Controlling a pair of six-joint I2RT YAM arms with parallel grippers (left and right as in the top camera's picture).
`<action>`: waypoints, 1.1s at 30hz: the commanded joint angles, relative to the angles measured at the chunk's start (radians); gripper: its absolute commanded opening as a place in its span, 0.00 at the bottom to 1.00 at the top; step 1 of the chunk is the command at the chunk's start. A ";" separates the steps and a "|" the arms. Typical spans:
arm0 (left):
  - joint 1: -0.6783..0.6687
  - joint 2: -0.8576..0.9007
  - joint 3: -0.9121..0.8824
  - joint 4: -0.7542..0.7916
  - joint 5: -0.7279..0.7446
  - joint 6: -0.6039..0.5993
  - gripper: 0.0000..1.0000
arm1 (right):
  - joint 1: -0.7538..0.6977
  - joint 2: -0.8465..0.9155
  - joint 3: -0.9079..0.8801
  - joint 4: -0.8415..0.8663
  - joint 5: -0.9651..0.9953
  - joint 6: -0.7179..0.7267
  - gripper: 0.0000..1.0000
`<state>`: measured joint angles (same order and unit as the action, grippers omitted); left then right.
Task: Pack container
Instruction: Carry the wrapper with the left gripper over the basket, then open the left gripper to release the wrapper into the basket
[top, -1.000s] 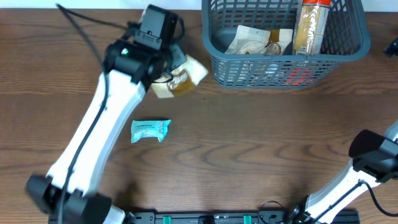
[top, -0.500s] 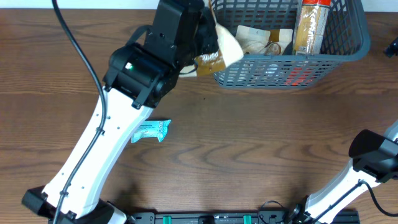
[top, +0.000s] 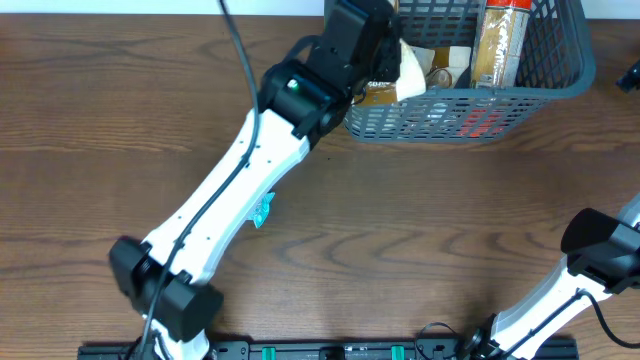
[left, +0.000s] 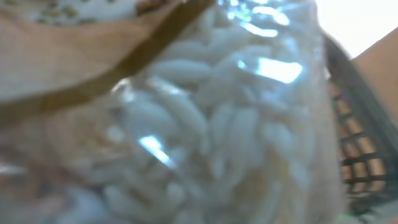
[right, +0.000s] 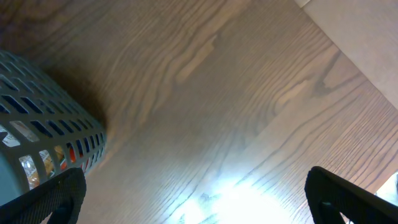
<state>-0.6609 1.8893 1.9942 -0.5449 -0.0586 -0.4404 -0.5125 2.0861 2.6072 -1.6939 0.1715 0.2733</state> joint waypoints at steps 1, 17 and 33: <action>0.009 0.020 0.032 0.008 -0.002 0.029 0.06 | -0.005 0.009 -0.004 -0.002 0.000 -0.009 0.99; 0.037 0.108 0.031 0.008 -0.002 0.028 0.06 | -0.005 0.009 -0.004 -0.002 0.000 -0.009 0.99; 0.041 0.116 0.032 0.008 -0.002 0.029 0.80 | -0.005 0.009 -0.004 -0.002 0.000 -0.009 0.99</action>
<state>-0.6296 1.9945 2.0163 -0.5243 -0.0525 -0.4171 -0.5125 2.0865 2.6072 -1.6939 0.1711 0.2737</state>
